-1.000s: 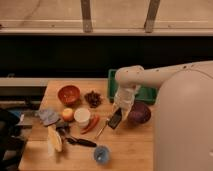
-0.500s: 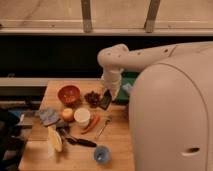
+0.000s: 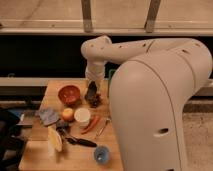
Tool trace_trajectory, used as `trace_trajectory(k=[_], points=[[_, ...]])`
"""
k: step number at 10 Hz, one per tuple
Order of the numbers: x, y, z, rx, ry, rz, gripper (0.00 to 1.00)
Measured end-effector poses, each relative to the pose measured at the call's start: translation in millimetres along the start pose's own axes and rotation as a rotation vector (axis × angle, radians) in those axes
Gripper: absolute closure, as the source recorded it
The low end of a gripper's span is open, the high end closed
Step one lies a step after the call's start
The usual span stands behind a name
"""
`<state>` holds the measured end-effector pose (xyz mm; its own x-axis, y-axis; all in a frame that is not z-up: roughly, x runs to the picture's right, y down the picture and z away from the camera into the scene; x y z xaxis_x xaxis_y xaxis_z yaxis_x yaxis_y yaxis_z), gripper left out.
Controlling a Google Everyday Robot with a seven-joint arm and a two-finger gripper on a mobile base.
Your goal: Place eraser in red bowl
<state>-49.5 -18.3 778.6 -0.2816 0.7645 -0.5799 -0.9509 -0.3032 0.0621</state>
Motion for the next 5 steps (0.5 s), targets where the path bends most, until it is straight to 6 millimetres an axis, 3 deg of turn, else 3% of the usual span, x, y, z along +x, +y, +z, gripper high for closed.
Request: trace_trajectory(k=[5], points=[[0.6, -0.4, 0.7, 0.001, 0.003, 0.000, 1.00]])
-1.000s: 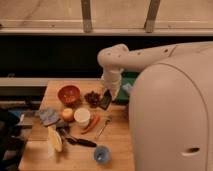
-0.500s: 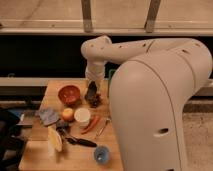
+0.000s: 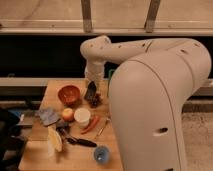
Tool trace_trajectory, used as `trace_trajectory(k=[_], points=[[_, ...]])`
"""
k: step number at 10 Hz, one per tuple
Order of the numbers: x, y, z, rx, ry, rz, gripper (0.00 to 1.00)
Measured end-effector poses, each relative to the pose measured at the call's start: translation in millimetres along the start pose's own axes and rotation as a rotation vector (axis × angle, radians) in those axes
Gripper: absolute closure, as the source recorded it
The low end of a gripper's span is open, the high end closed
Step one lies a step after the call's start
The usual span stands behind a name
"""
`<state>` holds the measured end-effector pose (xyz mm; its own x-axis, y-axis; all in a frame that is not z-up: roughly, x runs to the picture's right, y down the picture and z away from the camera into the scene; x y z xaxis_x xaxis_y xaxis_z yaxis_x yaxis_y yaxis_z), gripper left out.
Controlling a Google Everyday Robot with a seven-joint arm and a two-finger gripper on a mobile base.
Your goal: Place eraser in red bowl
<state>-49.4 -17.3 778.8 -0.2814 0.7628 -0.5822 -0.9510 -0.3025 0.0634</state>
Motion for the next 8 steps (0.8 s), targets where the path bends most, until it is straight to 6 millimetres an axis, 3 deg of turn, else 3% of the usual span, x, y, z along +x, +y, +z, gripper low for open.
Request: trace_trajectory(k=[3, 6, 8], points=[[-7.2, 13.1, 4.5, -0.037, -0.008, -0.028, 1.00], [-17.6, 74.0, 11.6, -0.083, -0.021, -0.097, 1.00], [-22.3, 126.7, 18.4, -0.120, -0.020, -0.169, 1.00]])
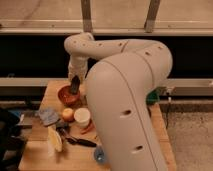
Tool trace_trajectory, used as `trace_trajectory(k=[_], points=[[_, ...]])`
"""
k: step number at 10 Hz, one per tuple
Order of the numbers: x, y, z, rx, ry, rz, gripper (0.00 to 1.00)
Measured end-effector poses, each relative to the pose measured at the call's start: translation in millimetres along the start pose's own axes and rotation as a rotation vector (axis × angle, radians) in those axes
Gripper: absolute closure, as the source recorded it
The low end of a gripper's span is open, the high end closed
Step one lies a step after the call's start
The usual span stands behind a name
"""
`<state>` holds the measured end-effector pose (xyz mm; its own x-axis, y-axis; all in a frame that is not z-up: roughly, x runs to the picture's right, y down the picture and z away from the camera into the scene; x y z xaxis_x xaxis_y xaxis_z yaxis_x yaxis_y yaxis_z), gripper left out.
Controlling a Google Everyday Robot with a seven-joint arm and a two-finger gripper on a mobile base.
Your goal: Place eraser in red bowl
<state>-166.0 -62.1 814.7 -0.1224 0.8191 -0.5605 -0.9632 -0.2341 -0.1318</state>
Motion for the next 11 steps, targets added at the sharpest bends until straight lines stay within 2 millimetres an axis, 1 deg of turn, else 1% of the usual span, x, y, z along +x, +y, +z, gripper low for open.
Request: trace_trajectory(k=[2, 3, 4, 5, 6, 8, 9, 10, 11], points=[[-6.9, 32.0, 12.5, -0.037, 0.007, -0.071, 0.99], [-9.9, 42.5, 19.1, -0.055, 0.012, -0.097, 0.93], [-12.5, 55.2, 29.5, -0.069, 0.020, -0.127, 0.82], [-11.9, 61.0, 40.1, -0.073, 0.029, -0.141, 0.73], [-12.0, 59.7, 57.5, -0.078, 0.044, -0.143, 0.61], [-12.9, 47.6, 84.0, -0.081, 0.066, -0.130, 0.41], [-13.3, 42.6, 92.2, -0.081, 0.074, -0.120, 0.31], [-14.7, 36.9, 93.9, -0.082, 0.072, -0.110, 0.23], [-16.3, 30.2, 93.3, -0.082, 0.069, -0.096, 0.20]])
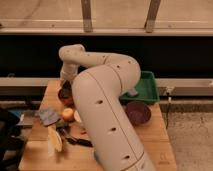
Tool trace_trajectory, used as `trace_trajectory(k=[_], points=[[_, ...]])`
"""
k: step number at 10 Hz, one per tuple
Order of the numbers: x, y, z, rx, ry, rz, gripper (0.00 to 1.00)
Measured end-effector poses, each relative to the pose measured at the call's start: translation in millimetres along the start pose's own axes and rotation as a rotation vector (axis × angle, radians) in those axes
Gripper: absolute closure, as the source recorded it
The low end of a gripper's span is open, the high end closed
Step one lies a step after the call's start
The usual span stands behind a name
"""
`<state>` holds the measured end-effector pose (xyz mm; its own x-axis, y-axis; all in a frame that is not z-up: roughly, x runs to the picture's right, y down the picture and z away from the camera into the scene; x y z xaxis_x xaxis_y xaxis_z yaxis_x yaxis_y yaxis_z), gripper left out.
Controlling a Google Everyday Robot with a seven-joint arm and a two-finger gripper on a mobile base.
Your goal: Place eraser in red bowl
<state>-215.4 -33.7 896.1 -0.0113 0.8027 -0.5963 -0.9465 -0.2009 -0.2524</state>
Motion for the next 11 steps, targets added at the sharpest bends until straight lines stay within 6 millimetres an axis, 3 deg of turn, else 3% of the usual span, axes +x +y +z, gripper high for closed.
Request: trace_trajectory(k=[3, 11], points=[[-2.6, -24.1, -18.4, -0.007, -0.040, 0.057, 0.20], [-1.2, -21.5, -17.1, -0.008, -0.038, 0.054, 0.20]])
